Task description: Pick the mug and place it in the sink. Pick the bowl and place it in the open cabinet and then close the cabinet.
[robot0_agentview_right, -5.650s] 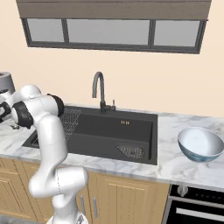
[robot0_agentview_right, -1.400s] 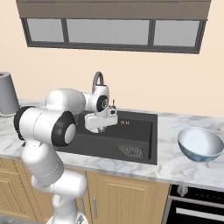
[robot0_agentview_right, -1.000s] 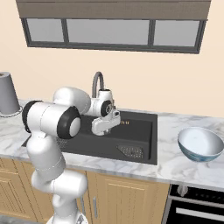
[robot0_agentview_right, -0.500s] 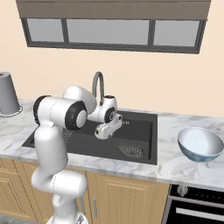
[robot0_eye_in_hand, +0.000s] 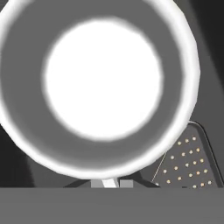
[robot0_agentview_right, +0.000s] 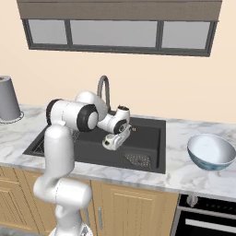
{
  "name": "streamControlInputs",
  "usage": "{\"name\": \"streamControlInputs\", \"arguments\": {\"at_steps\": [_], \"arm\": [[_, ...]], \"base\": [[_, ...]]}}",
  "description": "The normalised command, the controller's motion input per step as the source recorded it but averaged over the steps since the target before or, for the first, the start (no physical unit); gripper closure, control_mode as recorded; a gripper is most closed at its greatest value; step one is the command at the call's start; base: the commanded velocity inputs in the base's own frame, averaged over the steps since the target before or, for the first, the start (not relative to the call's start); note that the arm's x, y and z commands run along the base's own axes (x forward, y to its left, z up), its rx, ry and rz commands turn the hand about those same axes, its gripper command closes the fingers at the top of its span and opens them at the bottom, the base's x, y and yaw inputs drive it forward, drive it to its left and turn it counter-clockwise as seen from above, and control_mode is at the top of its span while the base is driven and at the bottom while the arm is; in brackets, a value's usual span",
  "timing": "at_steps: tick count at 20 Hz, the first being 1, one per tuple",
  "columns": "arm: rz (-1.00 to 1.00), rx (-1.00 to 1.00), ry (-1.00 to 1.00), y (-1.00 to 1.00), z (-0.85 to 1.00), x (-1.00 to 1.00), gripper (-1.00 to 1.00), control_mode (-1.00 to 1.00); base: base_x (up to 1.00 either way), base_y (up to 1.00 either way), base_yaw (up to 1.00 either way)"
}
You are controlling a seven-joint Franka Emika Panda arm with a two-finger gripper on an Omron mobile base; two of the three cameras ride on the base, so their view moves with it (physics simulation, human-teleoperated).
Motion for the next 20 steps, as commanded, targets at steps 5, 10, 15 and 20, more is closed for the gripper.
{"name": "streamControlInputs", "arguments": {"at_steps": [5, 10, 15, 20], "arm": [[0.08, 0.07, -0.02, -0.08, -0.29, 0.39, 1.0, -1.0], [0.01, 0.01, -0.09, -0.01, -0.37, 0.26, 1.0, -1.0], [0.0, 0.0, -0.08, 0.0, -0.31, 0.21, 1.0, -1.0], [0.0, 0.0, -0.06, 0.0, -0.28, 0.19, 1.0, -1.0]], "base": [[0.0, 0.0, 0.0], [0.0, 0.0, 0.0], [0.0, 0.0, 0.0], [0.0, 0.0, 0.0]]}}
